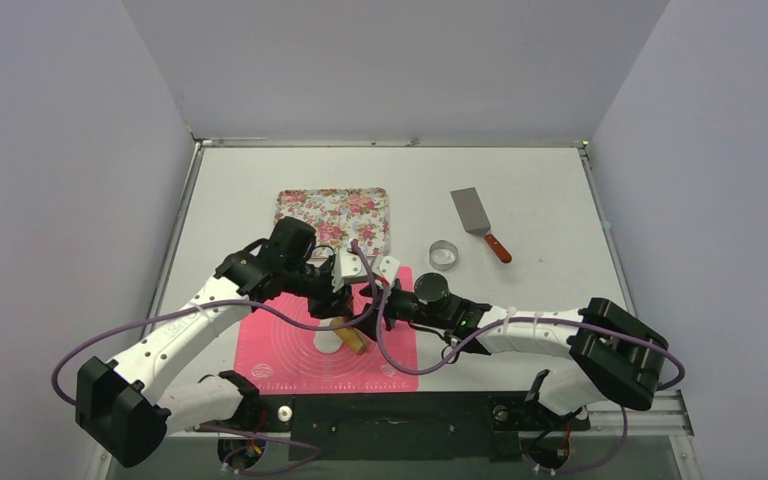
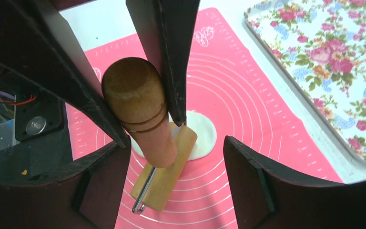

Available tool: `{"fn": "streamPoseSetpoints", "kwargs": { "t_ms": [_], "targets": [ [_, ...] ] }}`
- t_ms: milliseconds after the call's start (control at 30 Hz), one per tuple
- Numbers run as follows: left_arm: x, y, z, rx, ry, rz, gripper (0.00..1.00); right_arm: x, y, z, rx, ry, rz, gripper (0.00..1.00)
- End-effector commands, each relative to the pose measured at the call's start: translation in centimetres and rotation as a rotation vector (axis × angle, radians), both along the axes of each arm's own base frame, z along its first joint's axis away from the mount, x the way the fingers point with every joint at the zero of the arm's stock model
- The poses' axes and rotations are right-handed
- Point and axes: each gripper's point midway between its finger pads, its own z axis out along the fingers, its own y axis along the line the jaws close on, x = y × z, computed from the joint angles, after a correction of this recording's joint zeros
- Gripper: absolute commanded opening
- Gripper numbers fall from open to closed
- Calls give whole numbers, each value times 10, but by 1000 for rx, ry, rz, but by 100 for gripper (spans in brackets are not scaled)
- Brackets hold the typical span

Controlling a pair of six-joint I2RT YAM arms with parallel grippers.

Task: Roll out the dumpling wrappers from the dough
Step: Flatten out the dough on the work surface.

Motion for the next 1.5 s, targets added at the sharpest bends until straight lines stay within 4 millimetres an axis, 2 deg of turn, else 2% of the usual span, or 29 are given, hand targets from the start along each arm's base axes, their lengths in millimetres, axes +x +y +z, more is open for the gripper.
{"fn": "streamPoseSetpoints", "kwargs": {
  "t_ms": [0, 33, 67, 100, 167, 200, 233, 333, 767, 833, 900, 933, 1133, 1200, 1233, 1333, 1467],
  "targets": [
    [-13, -6, 6, -46, 52, -34, 0, 1, 14, 43, 181, -130, 26, 67],
    [-13, -6, 7, -48, 52, -34, 0, 2, 16, 51, 216, -154, 25, 68],
    [-13, -6, 8, -50, 53, -35, 0, 2, 19, 45, 214, -155, 23, 68],
    [-13, -6, 8, -53, 55, -35, 0, 3, 21, 54, 256, -180, 22, 68],
    [-14, -6, 8, -58, 61, -33, 0, 5, 25, 45, 270, -187, 17, 68],
    [-14, -6, 9, -62, 61, -33, 0, 5, 26, 49, 298, -203, 17, 68],
    [-15, -6, 9, -65, 65, -33, 0, 6, 27, 42, 292, -198, 19, 67],
    [-14, -6, 9, -70, 67, -31, 0, 3, 33, 46, 339, -219, 34, 66],
    [-15, -6, 11, -75, 73, -35, 0, 4, 46, 21, 337, -203, 46, 57],
    [-15, -6, 12, -76, 72, -36, 0, 4, 45, 18, 331, -198, 47, 53],
    [-16, -6, 12, -76, 73, -38, 0, 5, 44, 18, 331, -197, 43, 44],
    [-16, -6, 11, -74, 74, -39, 0, 5, 44, 18, 332, -197, 41, 36],
    [-13, -4, 11, -64, 65, -21, 0, 6, 46, 18, 317, -188, 47, 4],
    [-5, -3, 12, -52, 52, 27, 15, 6, 47, 16, 313, -182, 48, 0],
    [1, -2, 14, -44, 39, 65, 28, 7, 47, 17, 317, -180, 42, 0],
    [13, 0, 23, -45, 13, 125, 34, 10, 47, 15, 315, -173, 22, 0],
    [25, 4, 49, -51, -38, 185, 38, 16, 47, 12, 292, -174, -4, 0]
  ]
}}
